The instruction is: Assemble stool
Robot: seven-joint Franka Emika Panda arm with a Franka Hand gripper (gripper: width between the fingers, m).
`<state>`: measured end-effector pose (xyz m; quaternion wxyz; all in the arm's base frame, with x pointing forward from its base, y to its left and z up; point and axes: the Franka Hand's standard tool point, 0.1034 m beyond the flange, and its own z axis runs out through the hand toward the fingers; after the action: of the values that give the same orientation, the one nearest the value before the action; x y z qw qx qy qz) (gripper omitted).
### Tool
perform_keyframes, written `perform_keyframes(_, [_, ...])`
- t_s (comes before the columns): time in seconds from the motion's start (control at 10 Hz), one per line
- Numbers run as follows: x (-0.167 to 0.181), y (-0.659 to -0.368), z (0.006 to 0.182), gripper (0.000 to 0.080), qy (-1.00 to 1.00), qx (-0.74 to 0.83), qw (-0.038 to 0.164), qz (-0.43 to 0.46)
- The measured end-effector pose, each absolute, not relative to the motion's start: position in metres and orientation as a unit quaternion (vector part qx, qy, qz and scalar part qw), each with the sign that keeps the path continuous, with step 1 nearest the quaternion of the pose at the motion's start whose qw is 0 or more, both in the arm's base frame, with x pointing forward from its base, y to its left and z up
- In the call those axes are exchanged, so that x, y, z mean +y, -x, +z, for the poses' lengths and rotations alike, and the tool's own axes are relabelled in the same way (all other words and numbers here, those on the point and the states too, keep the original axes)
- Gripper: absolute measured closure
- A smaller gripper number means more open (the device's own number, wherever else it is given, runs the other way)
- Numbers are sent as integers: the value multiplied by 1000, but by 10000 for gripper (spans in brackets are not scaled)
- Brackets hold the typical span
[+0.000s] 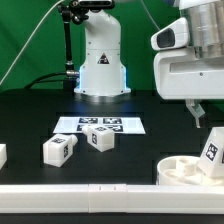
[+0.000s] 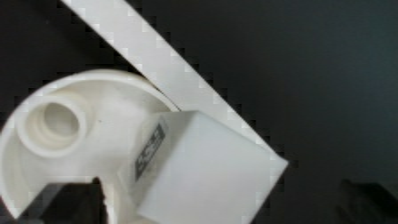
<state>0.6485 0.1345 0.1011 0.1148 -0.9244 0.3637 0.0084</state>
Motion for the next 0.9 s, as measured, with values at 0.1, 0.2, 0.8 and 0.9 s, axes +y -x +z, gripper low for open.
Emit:
perform_keyframes(0.1, [136, -649, 99, 151, 942, 316, 112, -6])
perform_keyframes(0.2, [139, -650, 99, 151, 963, 246, 104, -21])
perform_keyframes(0.8, [139, -653, 101, 151, 994, -38, 88, -58])
perform_keyframes(0.9, [138, -653, 101, 151, 992, -66, 86, -60])
